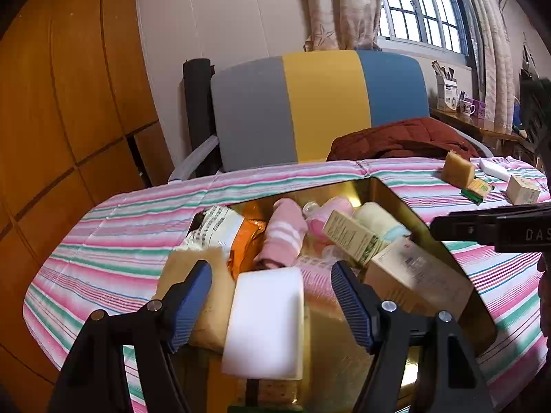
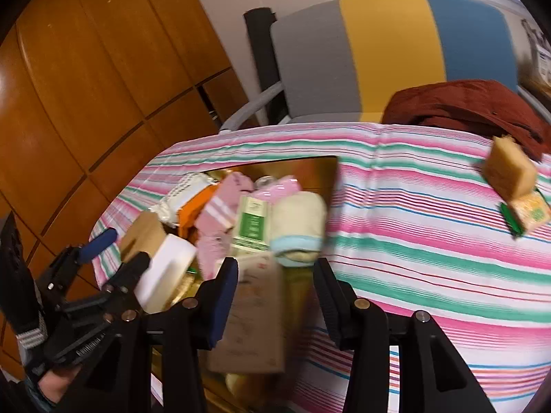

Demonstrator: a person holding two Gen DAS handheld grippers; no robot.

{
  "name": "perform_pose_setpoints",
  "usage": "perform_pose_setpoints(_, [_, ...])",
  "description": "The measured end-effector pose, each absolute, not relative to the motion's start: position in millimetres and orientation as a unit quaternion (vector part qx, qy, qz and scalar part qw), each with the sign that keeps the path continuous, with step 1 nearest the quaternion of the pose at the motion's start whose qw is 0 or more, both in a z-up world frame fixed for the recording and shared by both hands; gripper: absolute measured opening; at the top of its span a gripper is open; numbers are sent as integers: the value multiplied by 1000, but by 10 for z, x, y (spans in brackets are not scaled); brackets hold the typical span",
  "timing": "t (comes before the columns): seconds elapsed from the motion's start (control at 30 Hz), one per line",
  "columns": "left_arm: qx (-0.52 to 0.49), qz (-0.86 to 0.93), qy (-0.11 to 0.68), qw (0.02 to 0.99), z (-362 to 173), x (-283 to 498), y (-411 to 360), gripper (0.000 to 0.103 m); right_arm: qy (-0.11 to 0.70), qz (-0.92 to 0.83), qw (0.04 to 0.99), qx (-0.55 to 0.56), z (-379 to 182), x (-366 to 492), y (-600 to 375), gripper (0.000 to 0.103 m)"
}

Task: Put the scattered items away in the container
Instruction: 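Lower the sponge and green box into the tray and open both tools, then move both tools back toward the WEIDAN cracker pack and cream box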

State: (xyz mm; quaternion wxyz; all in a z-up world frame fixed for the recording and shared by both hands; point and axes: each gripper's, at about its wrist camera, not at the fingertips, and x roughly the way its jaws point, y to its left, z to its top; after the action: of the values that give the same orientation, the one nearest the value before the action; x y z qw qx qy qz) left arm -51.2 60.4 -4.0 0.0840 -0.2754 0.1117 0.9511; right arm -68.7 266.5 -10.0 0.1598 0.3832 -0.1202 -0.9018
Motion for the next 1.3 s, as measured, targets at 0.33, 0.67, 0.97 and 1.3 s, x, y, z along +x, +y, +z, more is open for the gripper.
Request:
perform_pose_setpoints(0.33, [-268, 951, 101, 113, 81, -473, 805, 73, -126, -908, 105, 386, -226, -477, 3378, 56])
perform_pose_setpoints(0.67, [-286, 931, 81, 213, 188, -411, 1253, 73, -126, -892, 24, 433, -302, -321, 4404, 75])
perform_pose_setpoints(0.97, [-331, 891, 123, 285, 47, -408, 1996, 74, -93, -866, -17, 490, -352, -247, 5065, 85])
perform_pose_setpoints(1.3, [-386, 840, 166, 343, -26, -627, 2993, 82, -72, -869, -36, 488, -289, -332, 5562, 87])
